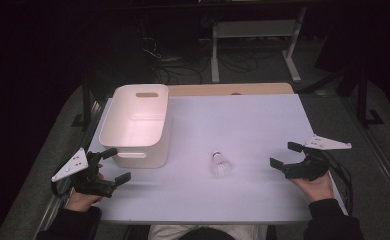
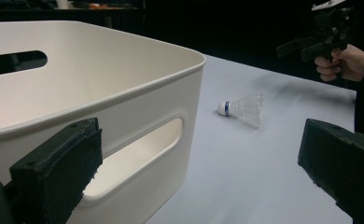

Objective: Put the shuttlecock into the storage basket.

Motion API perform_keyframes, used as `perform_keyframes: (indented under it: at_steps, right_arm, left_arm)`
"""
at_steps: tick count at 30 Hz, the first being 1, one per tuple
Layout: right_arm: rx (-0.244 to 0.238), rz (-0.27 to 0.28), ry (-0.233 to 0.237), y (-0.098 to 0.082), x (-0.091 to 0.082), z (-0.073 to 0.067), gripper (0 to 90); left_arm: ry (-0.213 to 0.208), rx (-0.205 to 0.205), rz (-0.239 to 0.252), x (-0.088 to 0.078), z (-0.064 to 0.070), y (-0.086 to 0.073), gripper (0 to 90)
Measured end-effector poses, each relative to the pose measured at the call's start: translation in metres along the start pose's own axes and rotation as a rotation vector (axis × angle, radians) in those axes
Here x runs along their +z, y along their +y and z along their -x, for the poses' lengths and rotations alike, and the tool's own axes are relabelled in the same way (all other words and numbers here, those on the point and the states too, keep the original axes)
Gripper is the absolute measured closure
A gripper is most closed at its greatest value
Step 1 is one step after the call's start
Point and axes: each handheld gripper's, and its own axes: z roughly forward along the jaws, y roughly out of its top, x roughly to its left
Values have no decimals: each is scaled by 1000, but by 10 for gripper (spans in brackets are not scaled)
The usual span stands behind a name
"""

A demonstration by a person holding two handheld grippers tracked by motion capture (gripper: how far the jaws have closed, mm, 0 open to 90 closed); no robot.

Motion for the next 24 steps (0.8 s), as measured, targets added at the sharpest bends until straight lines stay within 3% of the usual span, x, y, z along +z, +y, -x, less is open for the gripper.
perform_keyframes:
  at_steps: [24]
  right_arm:
    - [-59, -72, 25, 34, -1, -19, 0]
  left_arm:
    - [4, -2, 3, 1, 0, 0, 0]
